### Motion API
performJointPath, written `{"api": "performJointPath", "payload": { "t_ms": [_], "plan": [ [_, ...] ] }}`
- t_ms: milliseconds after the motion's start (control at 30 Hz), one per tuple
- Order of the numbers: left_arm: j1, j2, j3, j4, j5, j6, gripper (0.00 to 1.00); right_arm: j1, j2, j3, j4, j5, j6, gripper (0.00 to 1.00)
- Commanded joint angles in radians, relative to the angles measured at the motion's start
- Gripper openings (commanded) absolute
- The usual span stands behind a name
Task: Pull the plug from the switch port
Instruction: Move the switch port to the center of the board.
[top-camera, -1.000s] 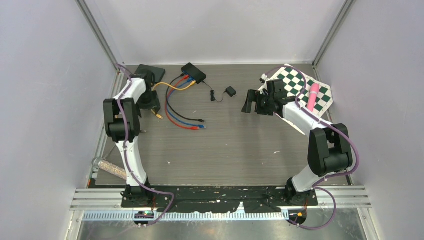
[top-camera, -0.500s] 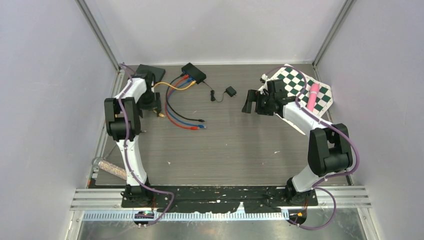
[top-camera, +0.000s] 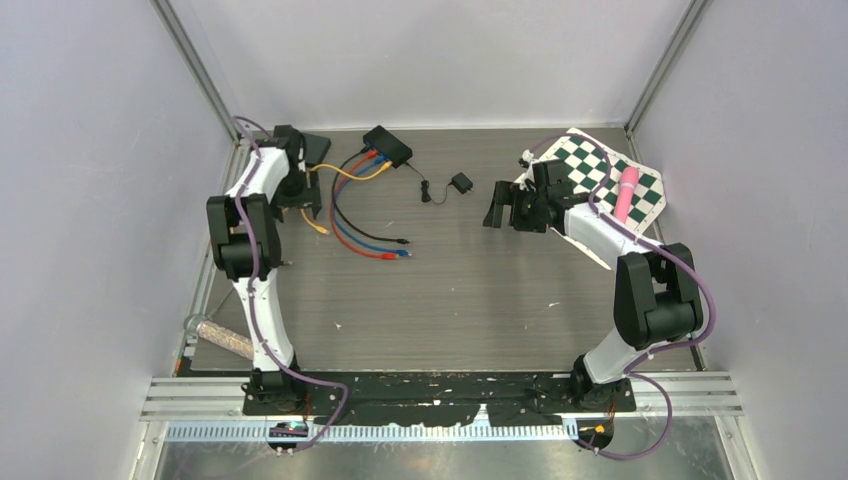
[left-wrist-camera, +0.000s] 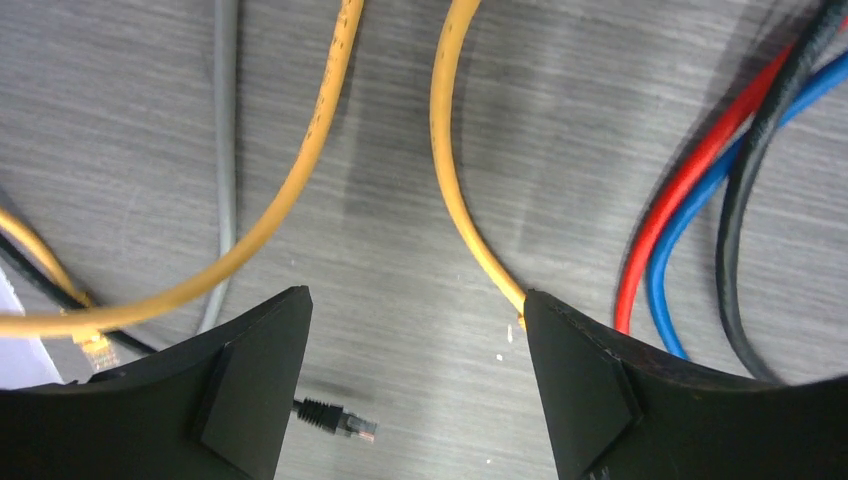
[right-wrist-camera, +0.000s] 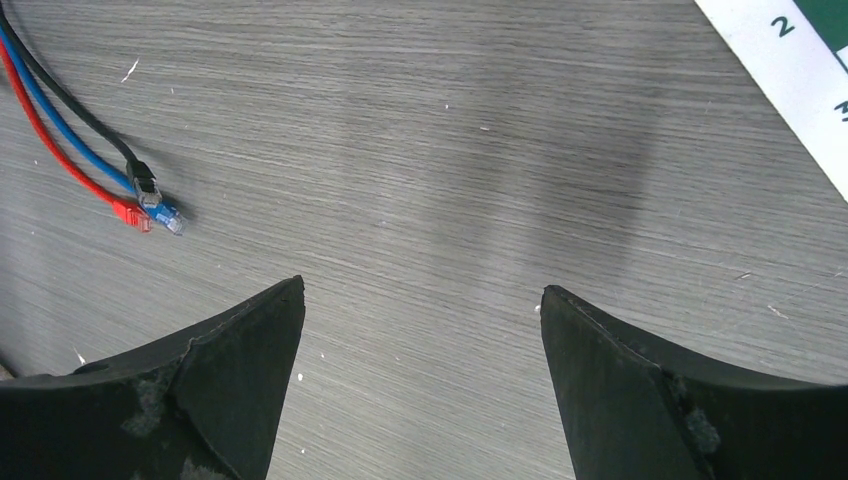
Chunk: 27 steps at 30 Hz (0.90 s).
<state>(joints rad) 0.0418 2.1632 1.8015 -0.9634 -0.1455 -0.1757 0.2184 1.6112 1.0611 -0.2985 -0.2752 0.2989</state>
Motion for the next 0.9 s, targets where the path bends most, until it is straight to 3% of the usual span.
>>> {"api": "performJointPath", "payload": {
  "t_ms": [0, 333, 633, 733, 867],
  "plan": [
    [0.005, 0.074, 0.083, -0.071, -0.012, -0.019, 0.80, -0.006, -0.003, 0.019, 0.035, -0.007, 0.005, 0.94],
    [0.002, 0.165, 0.199, -0.205, -0.053, 0.021, 0.72, -0.005, 0.023, 0.029, 0.035, -0.017, 0.011, 0.94],
    [-0.008, 0.134, 0.138, -0.176, -0.013, 0.024, 0.24, -0.007, 0.014, 0.023, 0.036, -0.019, 0.011, 0.94],
    [-0.017, 0.136, 0.143, -0.173, -0.026, 0.034, 0.01, -0.007, 0.009, 0.021, 0.037, -0.022, 0.011, 0.94],
    [-0.030, 0.123, 0.136, -0.195, -0.051, 0.046, 0.00, -0.007, 0.001, 0.016, 0.036, -0.019, 0.010, 0.94]
  ]
}}
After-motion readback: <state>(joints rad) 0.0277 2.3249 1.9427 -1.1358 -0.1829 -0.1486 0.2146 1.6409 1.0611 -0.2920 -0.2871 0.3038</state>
